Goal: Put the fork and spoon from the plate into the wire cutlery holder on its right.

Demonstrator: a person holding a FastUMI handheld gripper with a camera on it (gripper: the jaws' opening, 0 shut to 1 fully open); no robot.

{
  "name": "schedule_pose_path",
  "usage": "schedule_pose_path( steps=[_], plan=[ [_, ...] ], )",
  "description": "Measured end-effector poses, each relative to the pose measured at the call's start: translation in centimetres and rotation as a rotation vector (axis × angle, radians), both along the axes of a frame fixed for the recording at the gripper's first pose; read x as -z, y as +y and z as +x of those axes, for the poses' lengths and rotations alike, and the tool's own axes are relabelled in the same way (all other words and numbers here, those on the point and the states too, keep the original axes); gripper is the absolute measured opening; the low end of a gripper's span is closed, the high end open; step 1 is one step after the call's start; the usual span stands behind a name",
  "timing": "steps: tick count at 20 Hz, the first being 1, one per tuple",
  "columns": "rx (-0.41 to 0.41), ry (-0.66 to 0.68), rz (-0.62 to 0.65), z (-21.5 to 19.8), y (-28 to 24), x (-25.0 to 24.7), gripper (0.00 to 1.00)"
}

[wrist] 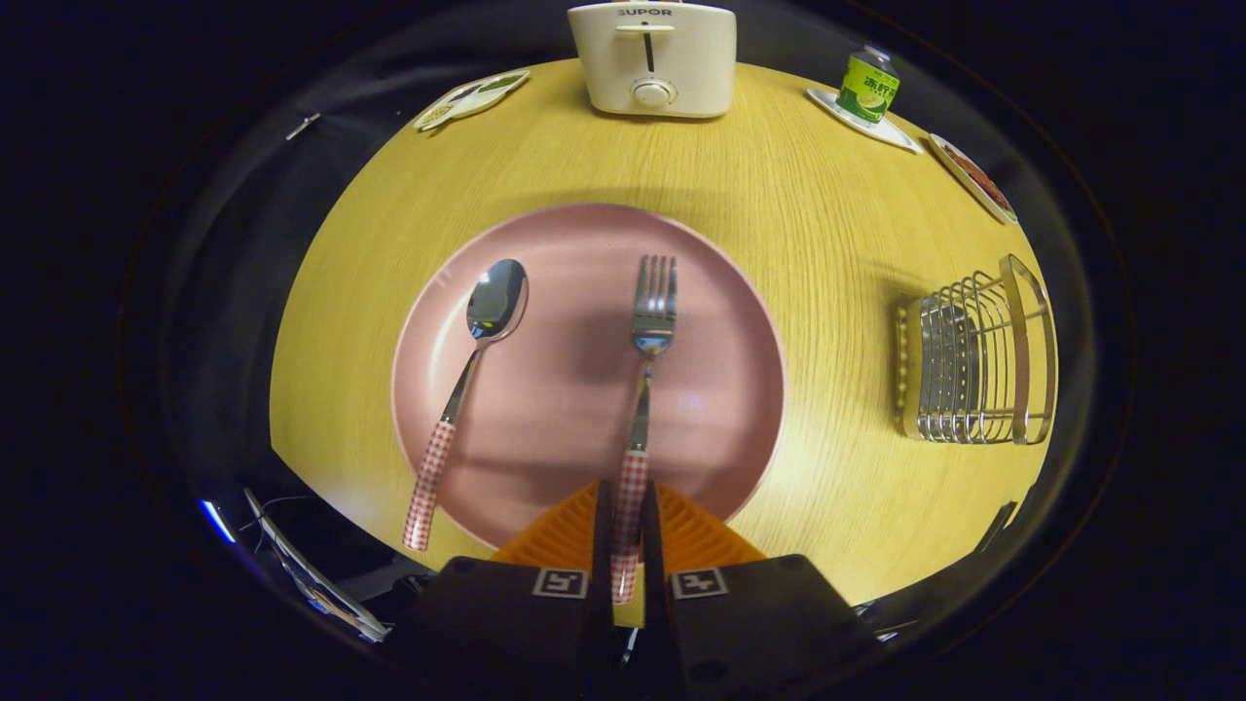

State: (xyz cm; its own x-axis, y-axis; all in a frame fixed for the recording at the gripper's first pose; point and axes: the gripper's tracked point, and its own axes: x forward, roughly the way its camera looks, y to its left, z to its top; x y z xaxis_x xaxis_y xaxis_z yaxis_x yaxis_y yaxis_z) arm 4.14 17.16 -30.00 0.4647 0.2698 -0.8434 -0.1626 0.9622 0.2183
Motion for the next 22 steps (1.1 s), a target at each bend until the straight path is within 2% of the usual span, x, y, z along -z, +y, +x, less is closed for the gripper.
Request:
schedule_pose_path(
  steps=[1, 4, 8, 11, 15, 19, 22],
  plan=[
    [0.002, -0.001, 0.018, 0.1, 0.0, -0.4, 0.14],
    [-0.006, -0.017, 0.078, 0.0, -0.3, -2.3, 0.12],
    [-0.072, -0.086, 0.132, -0.8, -1.8, -6.5, 0.12],
    [-0.126, -0.126, 0.119, -2.0, -5.3, -9.7, 0.12],
    [-0.162, -0.088, 0.061, -3.7, -12.2, -11.8, 0.12],
    [-0.194, 0.025, -0.04, -5.0, -18.8, -12.1, 0.12],
    [-0.218, 0.105, -0.084, -4.7, -21.5, -11.6, 0.12]
  ],
)
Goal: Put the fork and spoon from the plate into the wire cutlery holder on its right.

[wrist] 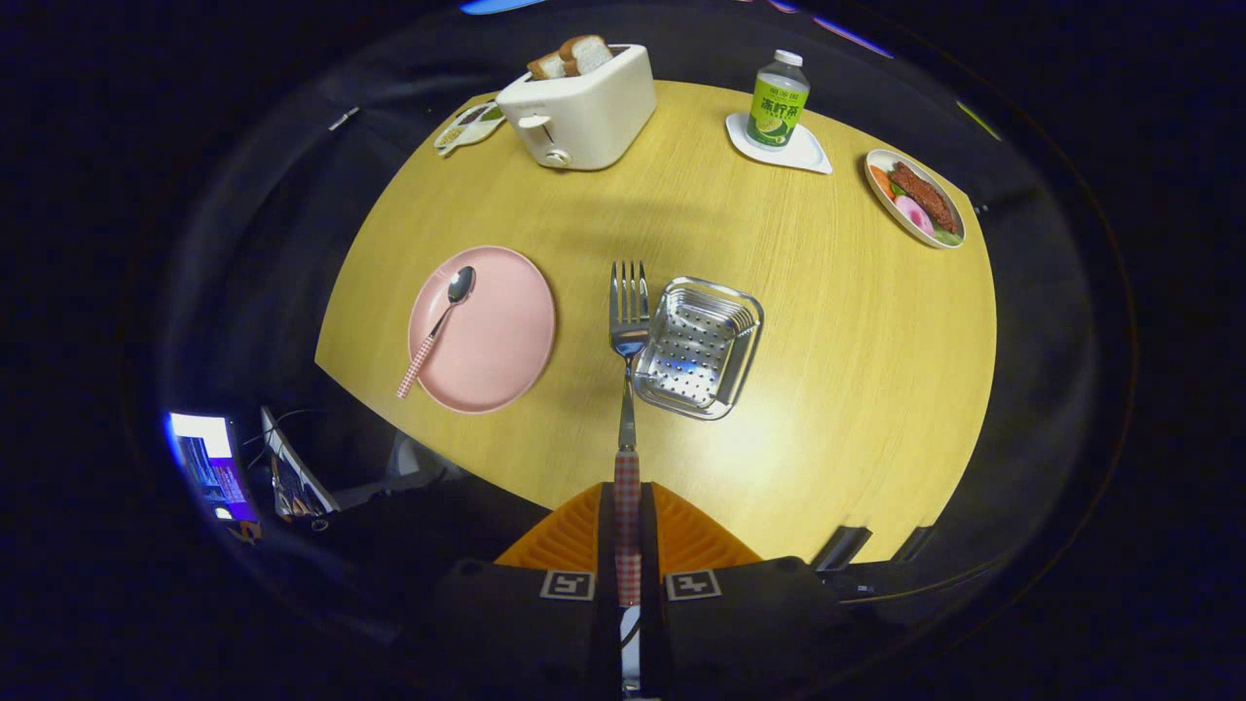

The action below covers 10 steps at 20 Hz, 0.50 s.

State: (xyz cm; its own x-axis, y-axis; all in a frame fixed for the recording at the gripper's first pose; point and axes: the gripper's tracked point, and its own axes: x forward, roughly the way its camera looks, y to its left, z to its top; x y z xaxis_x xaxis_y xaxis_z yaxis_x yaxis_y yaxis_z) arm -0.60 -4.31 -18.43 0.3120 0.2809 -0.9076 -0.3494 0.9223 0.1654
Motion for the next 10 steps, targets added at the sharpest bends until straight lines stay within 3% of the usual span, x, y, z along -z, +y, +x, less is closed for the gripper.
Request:
schedule_pose_path(
  steps=[10],
  plan=[
    [-0.132, 0.328, -0.27, 2.2, -4.0, 2.7, 0.12]
  ],
)
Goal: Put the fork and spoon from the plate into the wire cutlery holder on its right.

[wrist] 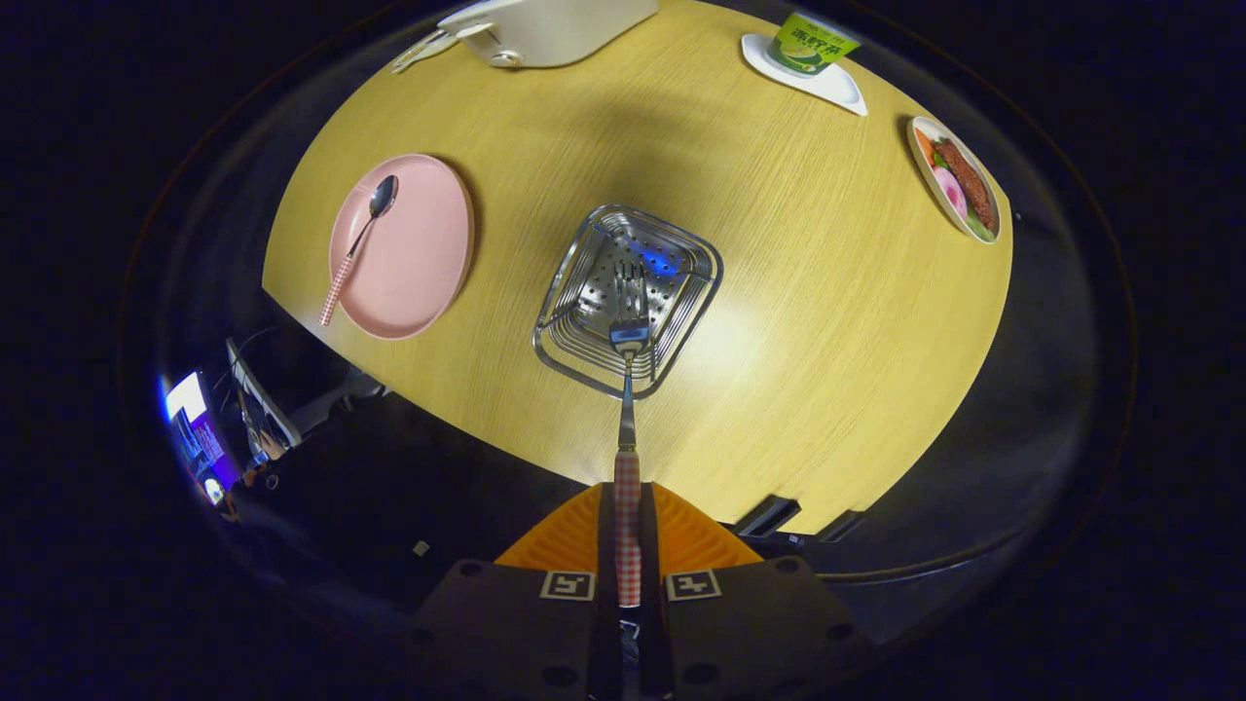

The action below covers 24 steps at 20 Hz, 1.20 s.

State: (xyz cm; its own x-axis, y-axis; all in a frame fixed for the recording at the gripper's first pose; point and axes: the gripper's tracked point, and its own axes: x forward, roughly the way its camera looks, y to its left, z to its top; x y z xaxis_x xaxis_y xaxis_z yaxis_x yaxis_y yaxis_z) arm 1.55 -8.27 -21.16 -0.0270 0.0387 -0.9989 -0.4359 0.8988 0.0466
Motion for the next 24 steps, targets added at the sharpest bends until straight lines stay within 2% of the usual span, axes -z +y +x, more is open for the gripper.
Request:
schedule_pose_path(
  steps=[5, 12, 14, 18, 23, 24],
  plan=[
    [-0.003, 0.118, -0.078, 1.3, 0.6, 1.1, 0.13],
    [0.036, 0.102, -0.052, 3.2, 1.5, 1.4, 0.17],
    [0.041, 0.058, -0.018, 3.8, 1.7, 1.1, 0.2],
    [0.064, -0.094, 0.095, 5.0, 2.3, -1.6, 0.34],
    [0.171, -0.354, 0.277, 6.2, 3.8, -6.3, 0.55],
    [0.191, -0.403, 0.32, 6.1, 4.7, -7.3, 0.57]
  ],
)
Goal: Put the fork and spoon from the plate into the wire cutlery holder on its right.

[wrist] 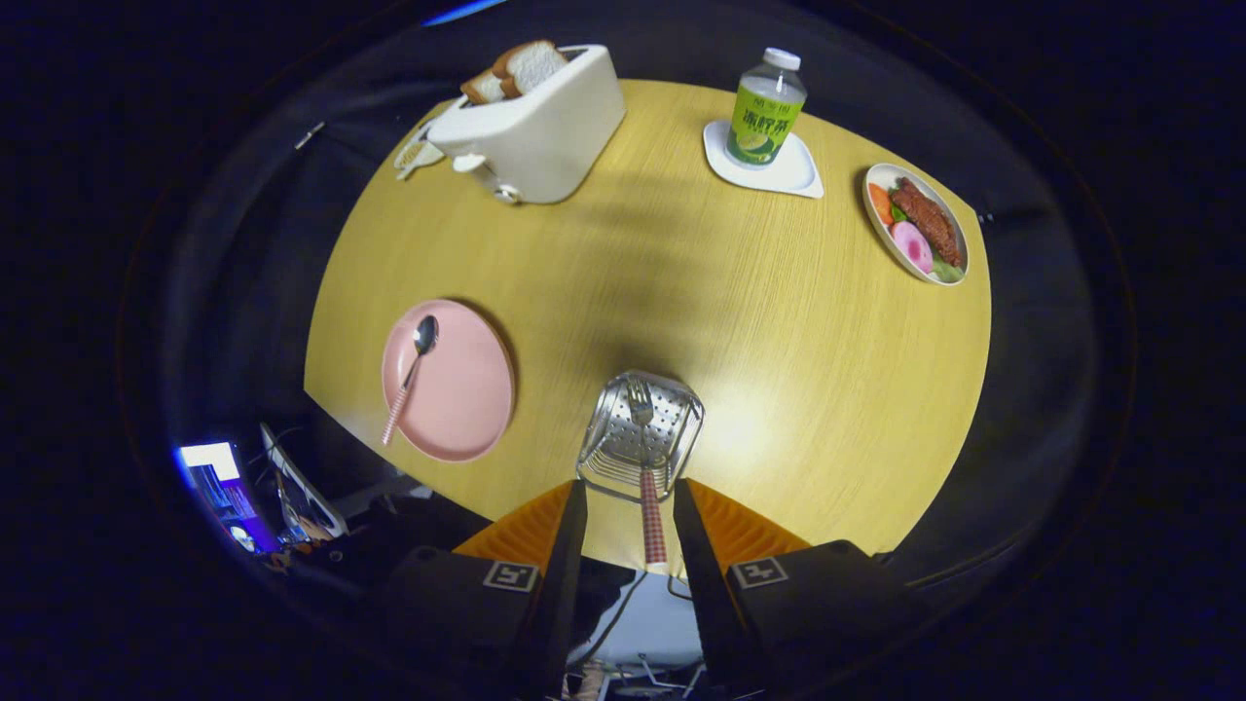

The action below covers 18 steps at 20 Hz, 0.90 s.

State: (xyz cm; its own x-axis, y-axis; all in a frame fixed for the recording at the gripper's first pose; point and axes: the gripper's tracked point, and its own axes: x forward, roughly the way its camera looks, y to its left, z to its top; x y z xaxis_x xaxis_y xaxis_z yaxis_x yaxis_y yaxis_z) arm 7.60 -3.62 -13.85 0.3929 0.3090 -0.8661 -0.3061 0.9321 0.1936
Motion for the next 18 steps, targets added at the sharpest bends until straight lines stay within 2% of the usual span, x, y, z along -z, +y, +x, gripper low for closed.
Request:
schedule_pose_path(
  steps=[1, 4, 6, 12, 15, 18],
  plan=[
    [0.017, -0.043, 0.039, -0.1, 0.8, -1.2, 0.6],
    [0.042, -0.145, 0.17, -1.5, 5.1, -3.2, 0.61],
    [0.034, -0.167, 0.253, -3.0, 9.0, -3.5, 0.61],
    [-0.049, -0.028, 0.361, -7.7, 20.5, 0.8, 0.61],
    [-0.038, 0.053, 0.399, -8.3, 25.2, 3.5, 0.61],
    [-0.02, 0.091, 0.374, -7.3, 27.9, 6.5, 0.61]
  ],
)
